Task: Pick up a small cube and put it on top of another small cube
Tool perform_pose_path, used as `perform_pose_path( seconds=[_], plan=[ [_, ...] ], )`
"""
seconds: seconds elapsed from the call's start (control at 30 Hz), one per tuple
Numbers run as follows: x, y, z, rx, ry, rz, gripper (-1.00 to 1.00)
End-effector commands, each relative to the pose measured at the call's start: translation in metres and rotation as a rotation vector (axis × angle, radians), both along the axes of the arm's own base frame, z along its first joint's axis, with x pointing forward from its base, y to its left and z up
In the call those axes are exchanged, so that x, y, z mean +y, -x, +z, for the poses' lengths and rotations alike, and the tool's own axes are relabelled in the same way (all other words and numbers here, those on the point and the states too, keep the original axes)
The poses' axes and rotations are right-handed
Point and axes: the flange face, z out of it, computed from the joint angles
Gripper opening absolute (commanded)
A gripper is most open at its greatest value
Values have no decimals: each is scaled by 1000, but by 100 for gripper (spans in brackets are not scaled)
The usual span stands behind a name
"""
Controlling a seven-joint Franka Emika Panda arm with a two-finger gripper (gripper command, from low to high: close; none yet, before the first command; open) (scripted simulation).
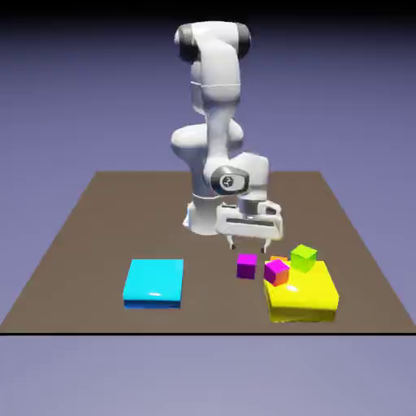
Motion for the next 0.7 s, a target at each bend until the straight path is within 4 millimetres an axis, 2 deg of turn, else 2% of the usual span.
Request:
perform_pose_path(
  seconds=[0.0, 0.4, 0.43, 0.67],
  plan=[
    [0, -1, -4, -1, 2, 0, 0],
    [-4, -8, -49, 8, -22, 2, 0],
    [-4, -8, -49, 8, -22, 2, -100],
    [-1, -4, -25, 0, 0, 1, -100]
  ],
)
